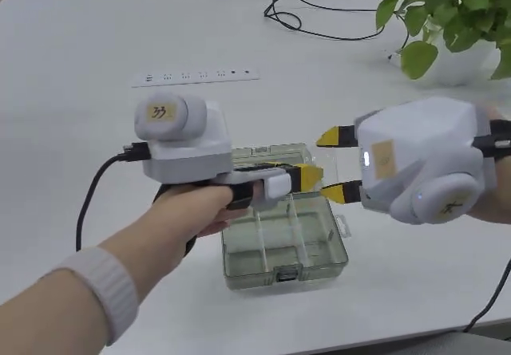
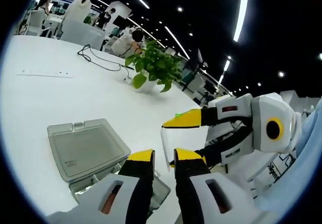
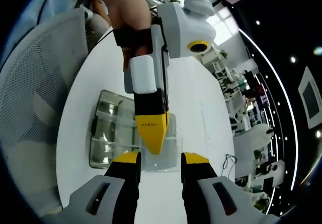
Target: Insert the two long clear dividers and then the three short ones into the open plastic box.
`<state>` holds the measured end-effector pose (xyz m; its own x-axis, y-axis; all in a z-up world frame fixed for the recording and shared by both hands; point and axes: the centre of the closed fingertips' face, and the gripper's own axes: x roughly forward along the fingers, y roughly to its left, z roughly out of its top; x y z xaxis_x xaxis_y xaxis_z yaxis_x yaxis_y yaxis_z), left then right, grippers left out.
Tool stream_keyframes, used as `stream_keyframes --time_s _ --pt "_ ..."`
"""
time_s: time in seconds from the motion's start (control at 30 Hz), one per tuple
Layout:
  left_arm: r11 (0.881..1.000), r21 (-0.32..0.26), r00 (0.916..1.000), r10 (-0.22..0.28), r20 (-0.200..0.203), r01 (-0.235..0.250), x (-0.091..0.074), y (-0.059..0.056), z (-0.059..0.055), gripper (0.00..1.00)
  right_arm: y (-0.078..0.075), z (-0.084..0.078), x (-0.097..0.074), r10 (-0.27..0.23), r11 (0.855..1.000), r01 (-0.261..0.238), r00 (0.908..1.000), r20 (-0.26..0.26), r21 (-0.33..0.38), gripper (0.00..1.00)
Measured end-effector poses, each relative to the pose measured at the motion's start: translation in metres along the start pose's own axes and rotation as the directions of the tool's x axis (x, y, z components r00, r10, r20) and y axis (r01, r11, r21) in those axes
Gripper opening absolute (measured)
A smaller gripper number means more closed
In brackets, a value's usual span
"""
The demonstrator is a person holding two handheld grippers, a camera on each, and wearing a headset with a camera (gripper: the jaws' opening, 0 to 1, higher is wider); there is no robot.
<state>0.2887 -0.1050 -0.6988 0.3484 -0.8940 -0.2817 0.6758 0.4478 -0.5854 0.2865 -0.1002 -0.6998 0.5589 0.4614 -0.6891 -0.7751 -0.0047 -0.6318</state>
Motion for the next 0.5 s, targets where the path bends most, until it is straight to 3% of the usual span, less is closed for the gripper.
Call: stream_keyframes --time_s 0.17,0.37,0.5 --pt "1.0 -0.006 0.9999 -0.01 -0.003 0.01 0.0008 -0.0029 -0.0015 0.0 -0.0002 0.0022 -0.0008 -0.013 1.0 0.013 0.9999 0.001 -0.016 0.32" --pt "0.998 -0.066 0.9997 -0.022 0.008 0.023 -0.0003 -0.0047 -0.0024 0.0 0.0004 0.0037 -0.0017 -0.025 0.999 0.025 0.9997 -0.001 -0.033 0.32" --pt "0.998 -0.061 0.9997 -0.025 0.001 0.025 -0.0017 -0.0061 -0.0042 0.0 0.0023 0.0059 -0.0023 -0.028 0.999 0.028 0.9996 0.004 -0.039 0.32"
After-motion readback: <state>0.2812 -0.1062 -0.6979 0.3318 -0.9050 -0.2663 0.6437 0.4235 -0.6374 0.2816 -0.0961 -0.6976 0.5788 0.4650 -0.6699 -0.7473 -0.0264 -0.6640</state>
